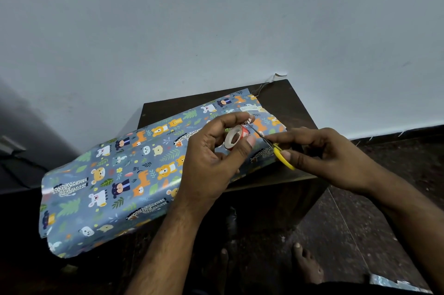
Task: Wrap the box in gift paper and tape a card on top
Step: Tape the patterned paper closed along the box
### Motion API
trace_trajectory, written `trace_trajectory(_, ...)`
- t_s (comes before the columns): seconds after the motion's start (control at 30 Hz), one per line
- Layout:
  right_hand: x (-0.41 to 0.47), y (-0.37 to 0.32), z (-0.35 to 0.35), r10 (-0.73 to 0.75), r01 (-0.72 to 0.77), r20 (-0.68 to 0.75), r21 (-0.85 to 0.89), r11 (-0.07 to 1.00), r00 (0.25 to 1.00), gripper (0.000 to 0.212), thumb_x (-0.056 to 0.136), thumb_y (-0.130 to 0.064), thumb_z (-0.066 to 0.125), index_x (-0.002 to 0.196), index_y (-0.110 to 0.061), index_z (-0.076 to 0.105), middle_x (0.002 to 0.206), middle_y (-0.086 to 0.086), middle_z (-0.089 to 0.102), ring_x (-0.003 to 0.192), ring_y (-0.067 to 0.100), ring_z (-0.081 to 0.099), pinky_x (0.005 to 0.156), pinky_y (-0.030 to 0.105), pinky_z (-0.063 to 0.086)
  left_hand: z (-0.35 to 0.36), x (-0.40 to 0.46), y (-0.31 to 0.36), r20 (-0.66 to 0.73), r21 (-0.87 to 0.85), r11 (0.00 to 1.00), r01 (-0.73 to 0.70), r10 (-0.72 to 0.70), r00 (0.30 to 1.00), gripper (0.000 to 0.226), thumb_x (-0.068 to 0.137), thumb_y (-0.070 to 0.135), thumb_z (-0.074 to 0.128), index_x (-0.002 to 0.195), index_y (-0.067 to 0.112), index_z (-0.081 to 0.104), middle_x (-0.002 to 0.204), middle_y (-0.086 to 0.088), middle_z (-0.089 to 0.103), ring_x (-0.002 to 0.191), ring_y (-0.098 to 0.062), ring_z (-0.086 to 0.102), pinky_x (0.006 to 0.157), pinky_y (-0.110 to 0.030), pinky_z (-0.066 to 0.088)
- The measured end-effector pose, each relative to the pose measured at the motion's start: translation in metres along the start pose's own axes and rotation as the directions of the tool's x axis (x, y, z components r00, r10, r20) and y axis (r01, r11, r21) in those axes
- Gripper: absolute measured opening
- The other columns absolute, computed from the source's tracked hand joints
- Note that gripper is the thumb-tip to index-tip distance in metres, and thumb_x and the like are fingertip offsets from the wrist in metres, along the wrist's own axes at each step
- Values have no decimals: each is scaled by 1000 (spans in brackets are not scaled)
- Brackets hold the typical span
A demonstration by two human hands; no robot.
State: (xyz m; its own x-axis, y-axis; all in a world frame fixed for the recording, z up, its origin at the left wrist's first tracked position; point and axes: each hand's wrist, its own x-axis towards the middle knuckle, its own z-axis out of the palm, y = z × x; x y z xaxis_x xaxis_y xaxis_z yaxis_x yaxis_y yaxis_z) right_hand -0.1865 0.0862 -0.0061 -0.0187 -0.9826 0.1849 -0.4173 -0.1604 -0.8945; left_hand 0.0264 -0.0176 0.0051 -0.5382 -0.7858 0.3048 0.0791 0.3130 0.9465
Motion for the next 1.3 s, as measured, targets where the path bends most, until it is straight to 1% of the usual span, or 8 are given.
trace_trajectory(0.1,0,0,0,-2,2,-11,-8,1000,1000,35,92,-25,68,127,-25,71,105,-1,73,99,17,65,84,26,50,0,0,0,-4,-6,1000,5,-5,1000,31,90,22,71,121,16,70,122,5,73,109,-21,70,74,-37,57)
trace_trajectory(0.2,1,0,1,4,-4,-22,-24,1000,1000,36,91,-26,69,126,-25,71,100,-6,72,93,14,63,80,29,50,0,0,1,-7,-12,1000,13,-14,1000,33,89,23,71,122,16,70,123,5,72,106,-21,70,72,-35,56)
trace_trajectory(0.33,1,3,0,12,-14,-25,-83,996,1000,34,93,-30,69,126,-32,71,100,-3,72,86,16,60,78,37,50,2,-2,4,-3,-51,998,30,-31,1000,32,90,22,69,122,17,68,122,4,73,98,-21,71,53,-29,54)
trace_trajectory(0.5,1,2,0,18,-20,-21,-113,993,1000,34,93,-33,68,126,-35,70,89,-15,67,79,10,54,72,25,45,1,-1,6,4,-104,993,52,-51,999,28,94,9,69,121,11,67,120,2,74,95,-20,70,47,-29,51)
trace_trajectory(0.57,1,2,0,14,-16,-19,-133,991,1000,34,93,-33,68,127,-36,70,95,-9,69,81,12,55,75,28,46,1,-2,6,8,-154,985,77,-77,997,28,94,6,66,122,8,67,119,0,74,91,-22,70,46,-28,50)
trace_trajectory(0.7,1,2,1,5,-9,-34,-135,991,999,34,92,-31,66,126,-33,70,82,-24,62,77,8,51,74,30,45,-1,-1,4,14,-175,981,79,-78,997,28,95,3,66,122,8,67,119,-2,75,90,-22,69,45,-27,49)
trace_trajectory(0.97,1,6,-1,4,-6,-21,-81,997,1000,32,96,-35,66,128,-33,70,107,-1,71,98,30,63,85,53,51,0,-1,2,8,-166,984,67,-67,998,30,91,8,67,121,8,67,119,-1,75,93,-44,66,44,-27,50)
trace_trajectory(1.3,2,4,2,2,-3,-99,-19,1000,995,28,95,-40,62,119,-33,74,110,2,74,102,32,67,88,51,52,4,-2,4,-47,-110,993,51,-56,997,27,95,5,67,121,12,69,120,3,74,92,-42,66,45,-30,51)
